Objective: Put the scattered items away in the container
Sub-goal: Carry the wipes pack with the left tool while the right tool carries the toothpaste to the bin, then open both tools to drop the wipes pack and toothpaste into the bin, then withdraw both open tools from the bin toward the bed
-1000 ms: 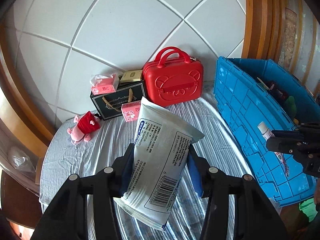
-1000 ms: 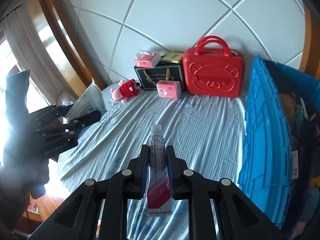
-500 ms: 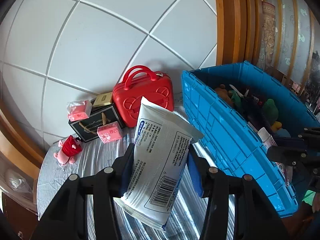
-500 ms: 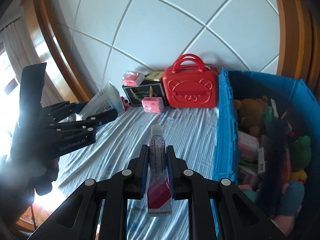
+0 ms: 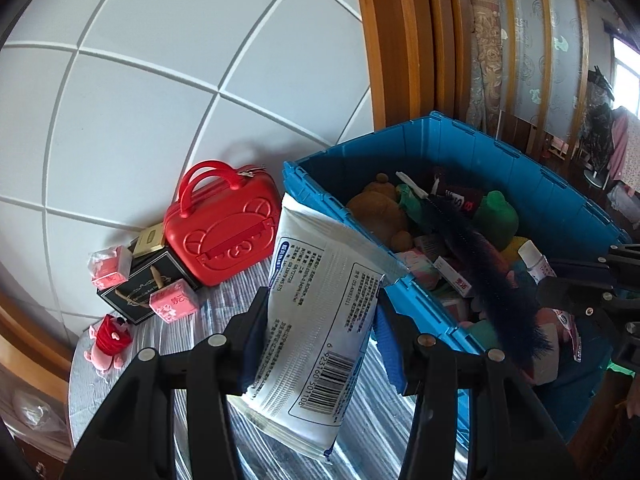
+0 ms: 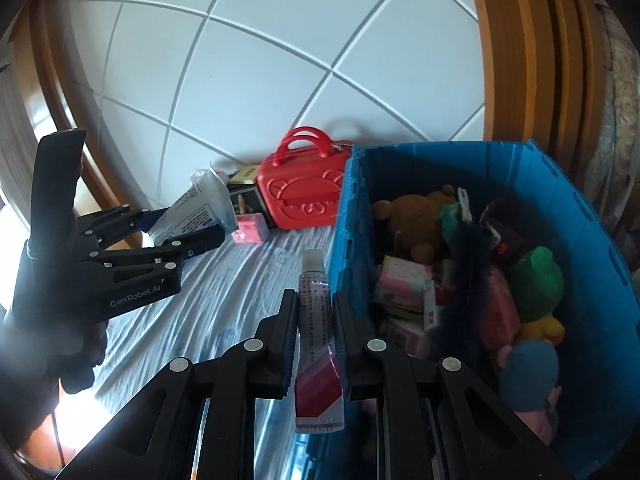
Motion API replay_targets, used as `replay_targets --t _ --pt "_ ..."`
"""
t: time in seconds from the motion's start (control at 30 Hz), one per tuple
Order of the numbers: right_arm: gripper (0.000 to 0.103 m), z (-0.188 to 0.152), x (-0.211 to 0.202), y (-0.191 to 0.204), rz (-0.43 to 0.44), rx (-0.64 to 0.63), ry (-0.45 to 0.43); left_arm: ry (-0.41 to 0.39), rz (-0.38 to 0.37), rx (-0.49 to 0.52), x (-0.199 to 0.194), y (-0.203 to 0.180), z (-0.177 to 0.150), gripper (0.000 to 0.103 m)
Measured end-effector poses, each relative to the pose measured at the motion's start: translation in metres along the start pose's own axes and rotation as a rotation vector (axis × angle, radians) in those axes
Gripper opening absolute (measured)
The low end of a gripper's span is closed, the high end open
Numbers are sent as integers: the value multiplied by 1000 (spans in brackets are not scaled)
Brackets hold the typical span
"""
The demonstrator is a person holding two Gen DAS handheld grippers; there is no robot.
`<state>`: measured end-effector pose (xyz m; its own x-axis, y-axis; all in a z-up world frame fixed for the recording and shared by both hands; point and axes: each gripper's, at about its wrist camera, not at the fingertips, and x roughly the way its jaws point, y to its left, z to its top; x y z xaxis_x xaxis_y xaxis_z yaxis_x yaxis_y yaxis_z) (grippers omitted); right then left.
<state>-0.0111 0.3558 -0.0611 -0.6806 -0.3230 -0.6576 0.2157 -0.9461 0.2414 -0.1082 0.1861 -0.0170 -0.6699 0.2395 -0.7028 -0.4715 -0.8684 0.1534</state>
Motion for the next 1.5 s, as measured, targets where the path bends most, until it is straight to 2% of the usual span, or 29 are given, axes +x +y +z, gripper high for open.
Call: replay_targets --t 0.33,0.63,1.0,1.07,1.1,1.13,1.17,1.2,1.23,1.5 --pt "17 -16 -19 -57 -81 89 -3 -1 -77 78 22 -56 35 49" --pt "17 -16 -40 -107 -167 153 -25 -3 -148 139 37 -105 62 49" --pt "17 -19 -56 -156 -259 222 -32 -9 -215 195 51 -144 77 49" --pt "17 -20 -56 -159 -266 224 -33 -29 -238 184 50 -146 79 53" --pt "18 -20 -57 -160 -275 224 -40 -27 -250 184 51 -147 80 69" --pt "31 -20 -57 -161 -287 224 -47 -29 -245 184 51 -148 79 96" --pt "47 -19 -57 -162 -296 228 -50 -49 -228 181 49 -147 79 103" --pt "93 -19 -57 -164 -298 238 -61 -66 -220 176 47 -146 78 103" --pt "99 -19 -59 -166 -301 247 -83 -61 -220 167 48 -142 77 103" --pt "99 -8 -48 -150 -287 218 -94 -37 -168 104 55 -94 59 103"
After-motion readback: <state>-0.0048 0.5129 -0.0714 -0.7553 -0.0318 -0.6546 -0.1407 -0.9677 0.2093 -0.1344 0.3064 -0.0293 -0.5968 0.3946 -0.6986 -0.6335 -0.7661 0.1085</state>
